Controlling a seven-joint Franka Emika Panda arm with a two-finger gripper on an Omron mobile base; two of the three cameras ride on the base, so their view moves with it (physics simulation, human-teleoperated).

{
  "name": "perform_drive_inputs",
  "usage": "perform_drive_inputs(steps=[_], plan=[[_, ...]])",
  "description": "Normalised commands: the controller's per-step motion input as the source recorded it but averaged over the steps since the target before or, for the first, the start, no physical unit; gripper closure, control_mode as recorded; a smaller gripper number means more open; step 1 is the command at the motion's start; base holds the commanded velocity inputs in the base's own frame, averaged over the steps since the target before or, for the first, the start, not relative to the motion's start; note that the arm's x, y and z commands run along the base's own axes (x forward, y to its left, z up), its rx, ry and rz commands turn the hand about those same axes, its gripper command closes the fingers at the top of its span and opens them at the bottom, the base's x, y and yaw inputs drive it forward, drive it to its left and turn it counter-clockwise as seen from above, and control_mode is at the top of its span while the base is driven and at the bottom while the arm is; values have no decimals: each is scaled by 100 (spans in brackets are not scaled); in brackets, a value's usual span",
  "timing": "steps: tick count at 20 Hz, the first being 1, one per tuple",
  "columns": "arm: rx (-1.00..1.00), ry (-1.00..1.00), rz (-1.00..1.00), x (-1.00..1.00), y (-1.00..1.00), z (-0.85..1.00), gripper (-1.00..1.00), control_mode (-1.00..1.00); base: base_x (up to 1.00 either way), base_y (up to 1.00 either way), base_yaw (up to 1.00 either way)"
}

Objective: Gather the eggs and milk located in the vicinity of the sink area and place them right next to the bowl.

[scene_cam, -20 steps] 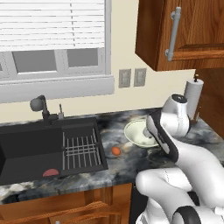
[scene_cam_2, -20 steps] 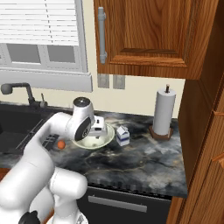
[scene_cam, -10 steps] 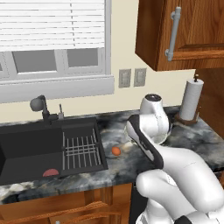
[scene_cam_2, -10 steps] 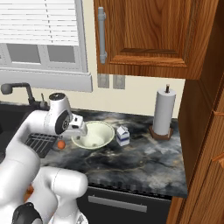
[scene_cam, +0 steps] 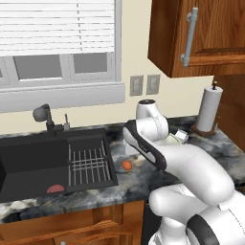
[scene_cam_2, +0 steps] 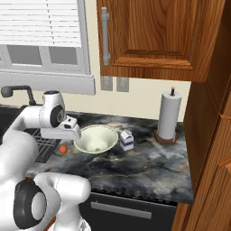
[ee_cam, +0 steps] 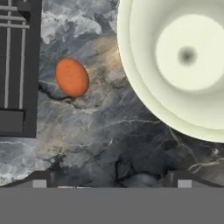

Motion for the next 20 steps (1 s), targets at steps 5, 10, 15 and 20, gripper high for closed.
perform_drive_inputs(steps=[5,10,15,20], plan=[[0,2,0,0,52,-30,-100,-100,0,0,0],[0,-11,0,-6,23,-76,-100,-100,0,0,0],[0,-27,0,-7,23,-51,-100,-100,0,0,0],[0,-13,0,0,25,-1,-100,-100,0,0,0]])
